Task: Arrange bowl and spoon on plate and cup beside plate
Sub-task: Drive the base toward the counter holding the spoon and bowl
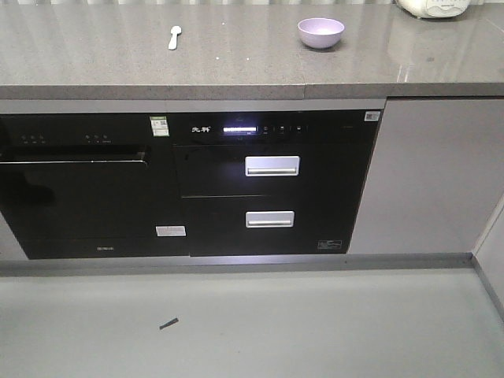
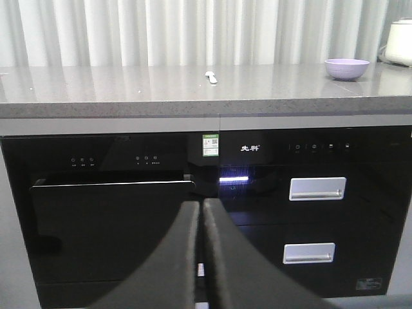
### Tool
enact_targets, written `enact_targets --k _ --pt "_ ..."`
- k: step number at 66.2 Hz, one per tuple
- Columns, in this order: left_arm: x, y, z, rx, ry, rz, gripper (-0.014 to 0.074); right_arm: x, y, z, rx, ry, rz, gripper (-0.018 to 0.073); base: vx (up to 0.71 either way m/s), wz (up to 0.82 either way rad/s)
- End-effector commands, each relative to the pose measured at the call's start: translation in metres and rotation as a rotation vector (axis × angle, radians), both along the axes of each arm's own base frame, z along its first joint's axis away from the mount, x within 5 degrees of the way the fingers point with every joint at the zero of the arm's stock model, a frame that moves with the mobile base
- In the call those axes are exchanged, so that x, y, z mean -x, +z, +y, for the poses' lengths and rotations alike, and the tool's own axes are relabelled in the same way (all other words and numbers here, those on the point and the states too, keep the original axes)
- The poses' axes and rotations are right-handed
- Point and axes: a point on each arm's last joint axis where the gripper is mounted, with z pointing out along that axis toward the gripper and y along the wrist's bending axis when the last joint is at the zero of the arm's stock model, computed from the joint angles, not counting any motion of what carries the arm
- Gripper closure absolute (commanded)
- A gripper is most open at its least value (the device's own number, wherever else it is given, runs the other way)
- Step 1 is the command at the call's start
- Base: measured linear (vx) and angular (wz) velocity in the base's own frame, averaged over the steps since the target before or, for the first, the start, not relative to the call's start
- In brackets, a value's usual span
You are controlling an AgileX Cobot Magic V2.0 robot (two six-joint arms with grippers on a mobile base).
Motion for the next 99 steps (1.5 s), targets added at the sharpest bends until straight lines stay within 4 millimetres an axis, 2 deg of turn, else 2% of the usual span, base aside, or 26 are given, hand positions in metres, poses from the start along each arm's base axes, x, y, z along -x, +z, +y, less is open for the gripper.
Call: enact_targets --k 1,99 --pt "0.0018 0.0128 -0.0010 0.014 -0.013 -0.099 0.0603 -0.0002 0.0046 0.0000 0.008 -0.002 -0.071 0.0570 0.21 0.03" --pt "0.0018 0.0128 -0.0010 0.014 -0.013 -0.099 0.0603 -0.0002 0.0046 0.0000 0.008 -0.002 -0.071 0.0570 0.20 0.00"
